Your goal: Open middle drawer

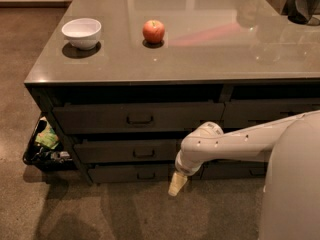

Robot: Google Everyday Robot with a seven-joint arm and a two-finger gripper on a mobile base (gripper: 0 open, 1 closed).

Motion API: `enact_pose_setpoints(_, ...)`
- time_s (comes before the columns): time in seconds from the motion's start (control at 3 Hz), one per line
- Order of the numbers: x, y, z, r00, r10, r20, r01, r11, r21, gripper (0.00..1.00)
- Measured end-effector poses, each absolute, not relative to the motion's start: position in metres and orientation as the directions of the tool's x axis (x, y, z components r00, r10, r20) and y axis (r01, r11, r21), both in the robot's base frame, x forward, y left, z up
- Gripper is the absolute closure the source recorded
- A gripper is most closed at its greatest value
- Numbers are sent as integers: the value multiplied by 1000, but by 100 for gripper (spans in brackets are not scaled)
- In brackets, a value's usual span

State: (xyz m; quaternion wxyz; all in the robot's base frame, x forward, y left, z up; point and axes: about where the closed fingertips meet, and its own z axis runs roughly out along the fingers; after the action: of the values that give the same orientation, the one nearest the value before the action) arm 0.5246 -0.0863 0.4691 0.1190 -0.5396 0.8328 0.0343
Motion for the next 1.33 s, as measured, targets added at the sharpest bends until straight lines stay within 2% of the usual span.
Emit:
enact_pose_setpoints(0.67, 531, -85, 456, -401, -886, -233, -901, 428, -76, 0)
enact_pose_setpoints(1.33, 566, -80, 417, -412, -872, -263, -881, 455, -130, 0)
